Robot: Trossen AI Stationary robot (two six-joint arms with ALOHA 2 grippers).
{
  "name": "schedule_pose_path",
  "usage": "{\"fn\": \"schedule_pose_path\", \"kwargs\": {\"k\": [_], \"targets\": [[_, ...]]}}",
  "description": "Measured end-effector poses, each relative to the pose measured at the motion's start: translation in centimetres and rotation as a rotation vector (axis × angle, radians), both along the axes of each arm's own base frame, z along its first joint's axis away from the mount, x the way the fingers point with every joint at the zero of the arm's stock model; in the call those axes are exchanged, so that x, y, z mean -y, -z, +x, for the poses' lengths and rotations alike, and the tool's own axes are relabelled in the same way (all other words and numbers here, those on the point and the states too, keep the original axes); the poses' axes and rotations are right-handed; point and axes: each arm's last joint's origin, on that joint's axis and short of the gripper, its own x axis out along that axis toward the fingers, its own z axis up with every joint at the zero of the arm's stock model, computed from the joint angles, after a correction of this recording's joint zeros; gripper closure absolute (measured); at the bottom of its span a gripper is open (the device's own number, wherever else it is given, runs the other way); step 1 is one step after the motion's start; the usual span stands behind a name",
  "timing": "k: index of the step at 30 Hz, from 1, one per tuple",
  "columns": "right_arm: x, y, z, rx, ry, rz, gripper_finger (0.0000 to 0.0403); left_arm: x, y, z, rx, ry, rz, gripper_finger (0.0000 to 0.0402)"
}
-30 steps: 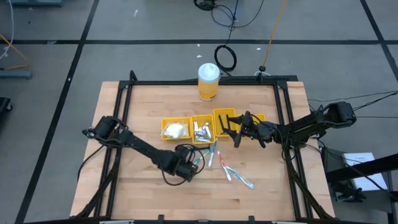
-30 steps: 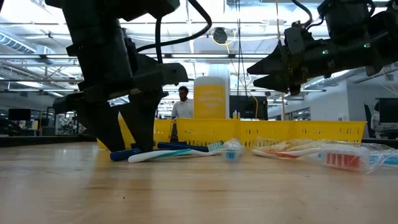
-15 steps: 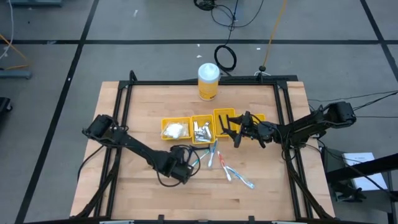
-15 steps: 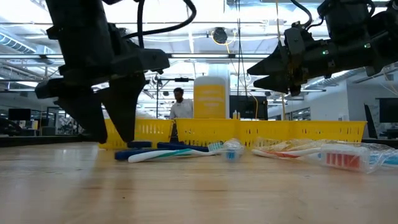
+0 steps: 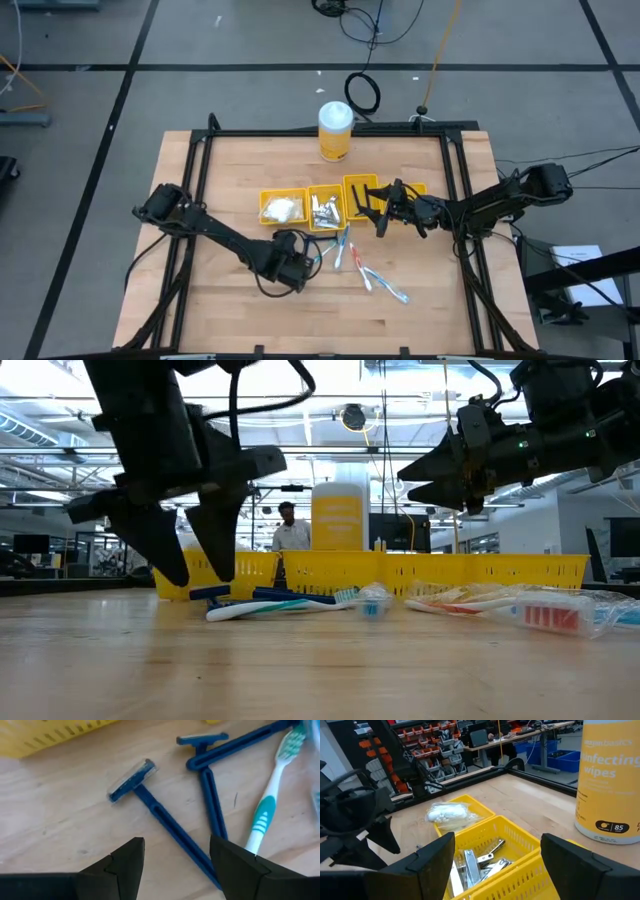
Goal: Pick & Place Travel size toiletries
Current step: Put the left blue razor into the middle right yellow bin
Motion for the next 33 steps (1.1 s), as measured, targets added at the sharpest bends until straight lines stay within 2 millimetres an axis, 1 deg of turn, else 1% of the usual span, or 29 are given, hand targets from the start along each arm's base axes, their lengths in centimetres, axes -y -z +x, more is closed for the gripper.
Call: {"fn": "schedule_pose_path", "kwargs": {"k": [4, 8, 11, 14, 19, 26, 33], "targets": [[0.0, 0.0, 0.0, -0.001, 0.0, 0.0, 0.0124, -0.3, 1.4, 0.3, -0.048, -0.01, -0.015, 0.0179], [0.0, 0.0, 0.0, -0.002, 0.0, 0.0, 0.0124, -0.5, 2.2, 0.6, -0.082, -0.01, -0.028, 0.0179], [0.0, 0.0, 0.0, -0.002, 0.0, 0.0, 0.0124, -0.4, 2.3, 0.6, -0.108, 0.022, -0.049, 0.0179], [0.0, 0.0, 0.0, -0.002, 0.001, 0.0, 0.0124, 0.0, 2.4, 0.4, -0.14, 0.09, -0.063, 0.0179], [0.0, 0.0, 0.0, -0.003, 0.001, 0.0, 0.0124, 1.2, 2.4, -0.4, -0.206, 0.181, -0.128, 0.0179], [0.0, 0.0, 0.0, -0.003, 0.001, 0.0, 0.0124, 2.1, 2.5, -1.1, -0.224, 0.156, -0.124, 0.0179], [0.0, 0.0, 0.0, 0.001, 0.001, 0.009, 0.0124, 1.6, 2.5, -0.9, -0.191, 0.132, -0.054, 0.0179]]}}
